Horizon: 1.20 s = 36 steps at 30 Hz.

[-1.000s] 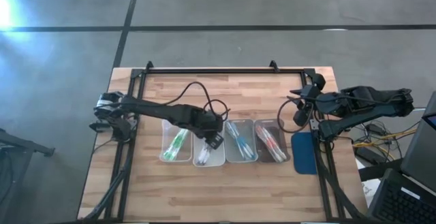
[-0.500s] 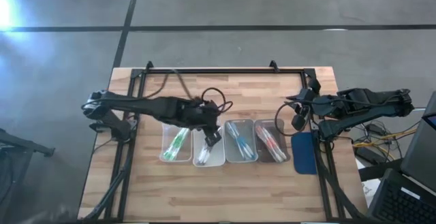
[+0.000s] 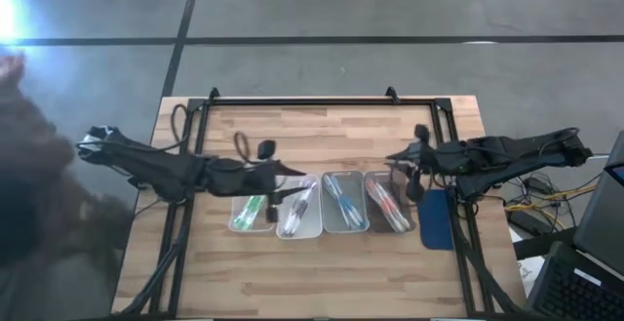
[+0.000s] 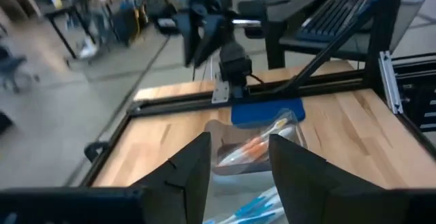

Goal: Pick & Place Toothbrushes
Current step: Return to Home Position

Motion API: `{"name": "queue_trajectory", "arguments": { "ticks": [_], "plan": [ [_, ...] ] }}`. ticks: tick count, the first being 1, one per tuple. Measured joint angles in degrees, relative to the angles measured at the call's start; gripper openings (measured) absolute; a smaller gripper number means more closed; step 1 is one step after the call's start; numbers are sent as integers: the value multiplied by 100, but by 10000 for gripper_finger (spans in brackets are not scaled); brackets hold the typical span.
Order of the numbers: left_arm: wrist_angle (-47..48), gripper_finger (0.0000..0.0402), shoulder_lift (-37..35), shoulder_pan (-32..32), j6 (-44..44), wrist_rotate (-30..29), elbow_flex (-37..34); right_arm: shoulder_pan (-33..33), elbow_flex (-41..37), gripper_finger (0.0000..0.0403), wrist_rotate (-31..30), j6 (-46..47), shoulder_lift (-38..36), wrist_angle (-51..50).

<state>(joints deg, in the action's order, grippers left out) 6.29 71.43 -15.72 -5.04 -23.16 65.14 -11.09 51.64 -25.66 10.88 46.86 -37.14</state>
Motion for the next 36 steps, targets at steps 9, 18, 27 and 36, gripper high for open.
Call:
{"name": "queue_trajectory", "arguments": {
  "ticks": [9,18,27,36],
  "plan": [
    [-1830,120,-2017,-211,-312,-6,-2771,3,-1588,57,424,-489,-1061,1467],
    [-2440,94,-3583,-210,-530,-8,-4311,0,-2807,44,419,-531,-2920,1878],
    [-2385,90,-4372,-213,-952,-38,-4933,0,-3218,64,422,-635,-3930,1962],
    [-2284,83,-5267,-213,-1124,-78,-5718,0,-3465,82,422,-574,-4523,1997]
  ]
}}
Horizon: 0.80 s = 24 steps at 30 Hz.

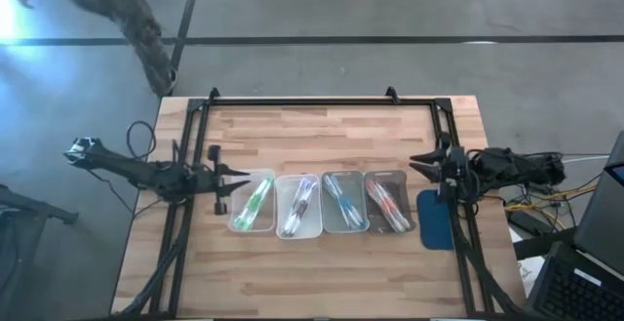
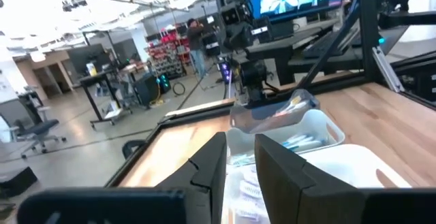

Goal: Pick & Place Toothbrushes
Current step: Return to Home Position

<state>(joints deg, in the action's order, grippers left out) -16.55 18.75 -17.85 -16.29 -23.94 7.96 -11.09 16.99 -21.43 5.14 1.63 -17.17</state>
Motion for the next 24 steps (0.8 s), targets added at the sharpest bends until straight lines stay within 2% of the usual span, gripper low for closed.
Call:
{"name": "queue_trajectory", "arguments": {
  "ticks": [10,24],
  "plan": [
    [110,81,-864,0,-165,-11,-568,0,-68,98,0,95,-68,-59],
    [487,81,-954,2,-176,-1,-648,0,-81,132,1,38,-40,-69]
  ]
}}
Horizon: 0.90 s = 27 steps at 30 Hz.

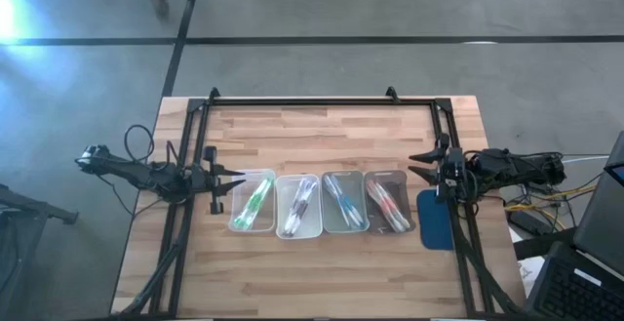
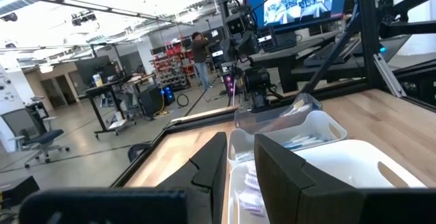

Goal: Pick & Place Toothbrushes
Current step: Return to Home Position

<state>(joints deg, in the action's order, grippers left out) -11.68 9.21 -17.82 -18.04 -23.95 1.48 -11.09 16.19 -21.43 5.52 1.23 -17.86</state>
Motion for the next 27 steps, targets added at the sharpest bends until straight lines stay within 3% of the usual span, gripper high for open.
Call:
{"name": "queue_trajectory", "arguments": {
  "ticks": [14,27],
  "plan": [
    [79,81,1,0,352,7,4,-17,-2,166,-5,2,25,-9],
    [83,81,2,0,350,7,9,-66,-2,192,4,9,811,-11]
  ]
}}
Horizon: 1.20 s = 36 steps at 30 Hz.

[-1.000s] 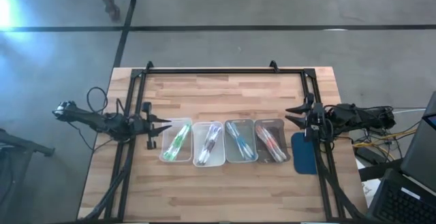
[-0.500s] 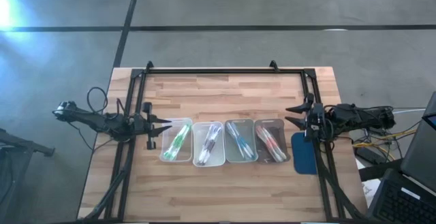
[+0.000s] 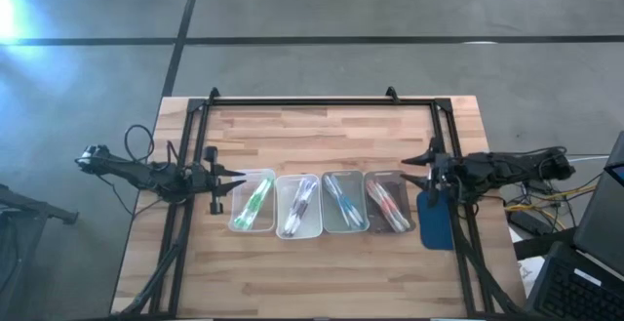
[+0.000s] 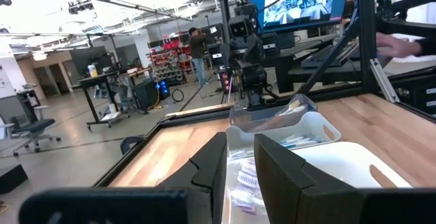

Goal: Pick & Place Toothbrushes
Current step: Return to Home Position

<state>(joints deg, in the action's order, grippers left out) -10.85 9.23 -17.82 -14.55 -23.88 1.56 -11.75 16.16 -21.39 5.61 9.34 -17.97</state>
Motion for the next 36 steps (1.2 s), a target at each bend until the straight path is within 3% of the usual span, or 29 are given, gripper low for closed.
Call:
{"name": "queue_trajectory", "arguments": {
  "ticks": [10,36],
  "plan": [
    [2,81,0,0,-2,-2,0,0,0,199,0,-2,412,6],
    [2,81,0,0,-4,0,0,0,0,119,0,-4,619,4]
  ]
}}
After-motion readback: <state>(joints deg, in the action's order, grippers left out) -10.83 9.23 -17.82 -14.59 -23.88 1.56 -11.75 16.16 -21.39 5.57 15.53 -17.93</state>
